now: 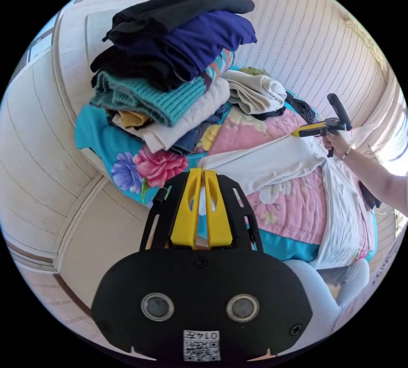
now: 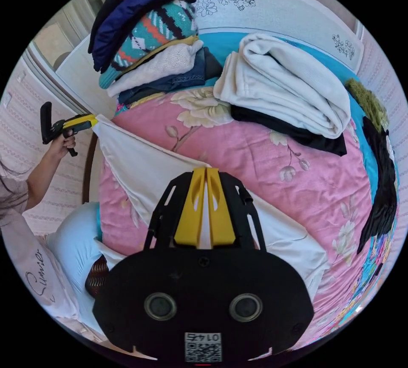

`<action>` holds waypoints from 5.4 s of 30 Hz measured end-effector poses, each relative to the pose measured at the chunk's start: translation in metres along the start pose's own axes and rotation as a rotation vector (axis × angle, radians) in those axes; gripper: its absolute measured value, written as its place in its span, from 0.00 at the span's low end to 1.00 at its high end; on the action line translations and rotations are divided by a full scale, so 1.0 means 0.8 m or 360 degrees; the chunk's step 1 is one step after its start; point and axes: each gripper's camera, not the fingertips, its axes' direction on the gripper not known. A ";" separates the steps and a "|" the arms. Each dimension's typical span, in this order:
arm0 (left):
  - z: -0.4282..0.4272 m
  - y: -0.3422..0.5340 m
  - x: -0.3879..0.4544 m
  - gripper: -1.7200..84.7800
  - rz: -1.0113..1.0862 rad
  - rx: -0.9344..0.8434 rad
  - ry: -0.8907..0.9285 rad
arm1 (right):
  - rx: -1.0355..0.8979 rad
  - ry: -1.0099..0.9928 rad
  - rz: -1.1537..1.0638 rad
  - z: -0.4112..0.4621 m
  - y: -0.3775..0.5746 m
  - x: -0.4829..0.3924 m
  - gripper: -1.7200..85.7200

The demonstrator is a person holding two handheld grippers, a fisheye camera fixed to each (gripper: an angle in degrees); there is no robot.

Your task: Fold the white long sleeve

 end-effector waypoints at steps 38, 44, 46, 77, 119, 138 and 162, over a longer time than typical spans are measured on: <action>0.241 0.126 0.660 0.01 0.0976 -0.0911 0.0448 | 0.0051 0.0016 0.1783 0.027 1.127 -0.185 0.05; 0.265 0.155 0.737 0.01 0.1147 -0.1002 0.0292 | -0.0056 -0.0336 0.1687 0.062 1.198 -0.190 0.03; 0.267 0.157 0.753 0.01 0.1137 -0.1000 0.0284 | -0.0048 -0.0308 0.1655 0.068 1.225 -0.200 0.04; 0.379 0.395 1.735 0.09 0.2468 -0.0521 0.0824 | 0.1066 0.0966 0.2636 0.034 1.743 -0.223 0.10; 0.322 0.175 1.189 0.01 0.1535 -0.0285 0.0788 | 0.1056 -0.0326 0.0426 -0.012 1.193 -0.267 0.03; 0.399 0.077 0.886 0.01 0.0982 -0.0448 0.0711 | 0.0184 -0.0442 0.0024 0.066 0.854 -0.319 0.14; 0.581 -0.159 1.173 0.01 0.1409 -0.0533 0.0994 | 0.0671 0.0151 0.1313 -0.060 0.958 -0.019 0.05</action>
